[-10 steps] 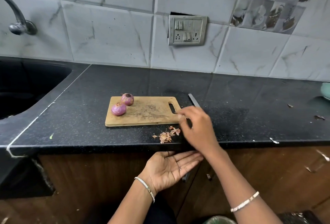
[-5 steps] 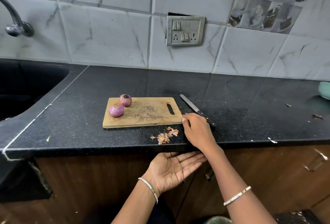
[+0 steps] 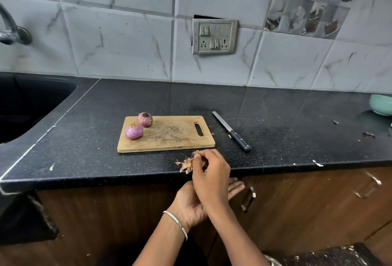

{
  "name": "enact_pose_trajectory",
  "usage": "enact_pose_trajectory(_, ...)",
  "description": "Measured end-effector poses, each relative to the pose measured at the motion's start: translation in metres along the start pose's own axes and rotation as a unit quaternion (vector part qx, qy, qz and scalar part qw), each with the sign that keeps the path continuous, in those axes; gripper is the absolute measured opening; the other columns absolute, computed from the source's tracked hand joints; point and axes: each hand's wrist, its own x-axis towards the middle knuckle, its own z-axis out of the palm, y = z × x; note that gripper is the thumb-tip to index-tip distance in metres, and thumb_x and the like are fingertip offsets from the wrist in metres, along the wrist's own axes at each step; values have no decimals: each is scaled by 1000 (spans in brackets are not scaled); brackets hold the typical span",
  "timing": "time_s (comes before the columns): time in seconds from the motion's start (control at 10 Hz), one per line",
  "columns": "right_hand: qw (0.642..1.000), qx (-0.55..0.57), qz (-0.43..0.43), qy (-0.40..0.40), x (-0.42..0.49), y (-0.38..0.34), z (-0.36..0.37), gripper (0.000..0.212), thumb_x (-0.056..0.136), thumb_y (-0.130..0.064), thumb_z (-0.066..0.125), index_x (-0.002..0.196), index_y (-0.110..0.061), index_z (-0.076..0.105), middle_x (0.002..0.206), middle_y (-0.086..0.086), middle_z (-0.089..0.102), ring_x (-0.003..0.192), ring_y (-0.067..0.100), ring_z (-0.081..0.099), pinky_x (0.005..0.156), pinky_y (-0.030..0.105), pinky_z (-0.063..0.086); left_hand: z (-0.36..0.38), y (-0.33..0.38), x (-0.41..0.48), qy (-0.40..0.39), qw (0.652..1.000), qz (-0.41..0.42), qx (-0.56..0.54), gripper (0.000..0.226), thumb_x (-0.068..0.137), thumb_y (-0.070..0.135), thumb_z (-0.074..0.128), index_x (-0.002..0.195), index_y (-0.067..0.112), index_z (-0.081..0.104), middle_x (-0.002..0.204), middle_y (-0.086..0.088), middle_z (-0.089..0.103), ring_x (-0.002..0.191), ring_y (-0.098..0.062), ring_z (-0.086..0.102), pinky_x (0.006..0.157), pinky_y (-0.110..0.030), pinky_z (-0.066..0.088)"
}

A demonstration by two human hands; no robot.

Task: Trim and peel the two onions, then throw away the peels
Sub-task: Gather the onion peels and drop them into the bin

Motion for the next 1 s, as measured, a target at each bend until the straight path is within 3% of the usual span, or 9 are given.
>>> enact_pose_trajectory(0.1, 998, 48, -31, -14, 10, -2, -11, 15, 94, -15, 60, 92, -18, 74, 91, -12, 68, 90, 5, 62, 81, 24, 49, -2, 5, -9, 21, 1000, -7, 1, 56, 100, 17, 34, 140, -21, 39, 144, -42, 41, 125, -51, 53, 90, -62, 56)
enact_pose_trajectory(0.2, 996, 51, -40, -55, 31, 8, -17, 14, 95, -17, 62, 92, -17, 76, 93, -11, 70, 91, 2, 63, 82, 23, 50, -9, 13, -14, 48, 999, 16, 2, 49, 99, 14, 33, 120, -24, 55, 124, -41, 58, 110, -49, 64, 78, -61, 60)
enact_pose_trajectory(0.3, 990, 12, -59, -128, 42, 17, -13, 21, 96, -33, 63, 94, -17, 76, 96, -11, 71, 96, 5, 64, 88, 32, 52, -14, 22, -19, 88, 996, 10, -6, 54, 105, 17, 29, 102, -28, 60, 106, -42, 64, 105, -49, 60, 107, -53, 40)
enact_pose_trajectory(0.4, 983, -34, -72, -164, 41, 13, -3, 33, 96, -51, 59, 92, -22, 75, 98, -13, 69, 101, 8, 60, 90, 33, 48, -17, 29, -25, 91, 995, 18, -21, 55, 106, 18, 27, 106, -27, 59, 109, -41, 63, 108, -47, 58, 109, -53, 35)
enact_pose_trajectory(0.6, 978, -78, -112, -157, 24, -1, 16, 41, 91, -54, 64, 103, -17, 74, 102, -6, 65, 105, 10, 52, 87, 25, 41, -13, 36, -42, 83, 994, 63, -11, 43, 97, 12, 37, 99, -20, 67, 102, -35, 68, 78, -49, 72, 69, -60, 61)
enact_pose_trajectory(0.7, 980, -64, -131, -138, 11, -5, 19, 23, 90, -38, 70, 98, -17, 75, 98, -6, 66, 101, 12, 55, 87, 28, 48, -12, 35, -43, 113, 990, 84, 1, 49, 101, 13, 34, 79, -15, 69, 73, -25, 67, 45, -31, 65, 37, -38, 55)
enact_pose_trajectory(0.8, 984, -40, -146, -98, -5, -3, 12, 7, 89, -22, 71, 91, -17, 75, 91, -8, 68, 93, 11, 58, 81, 30, 51, -15, 37, -41, 128, 987, 98, 12, 43, 95, 9, 38, 72, -11, 67, 63, -18, 64, 39, -20, 59, 36, -24, 50)
enact_pose_trajectory(0.9, 986, -15, -141, -93, -20, -5, 1, 6, 84, -15, 74, 90, -17, 76, 91, -10, 69, 93, 8, 60, 81, 25, 50, -18, 37, -40, 129, 984, 111, 44, 30, 83, 7, 44, 76, -8, 68, 67, -17, 67, 51, -18, 65, 48, -18, 50)
enact_pose_trajectory(1.0, 988, 38, -121, -90, -15, -11, -12, 6, 85, -15, 76, 89, -19, 78, 89, -14, 70, 92, 5, 64, 81, 19, 50, -20, 39, -37, 85, 991, 94, 46, 33, 95, 8, 40, 100, -12, 65, 81, -20, 71, 67, -18, 67, 69, -25, 60)
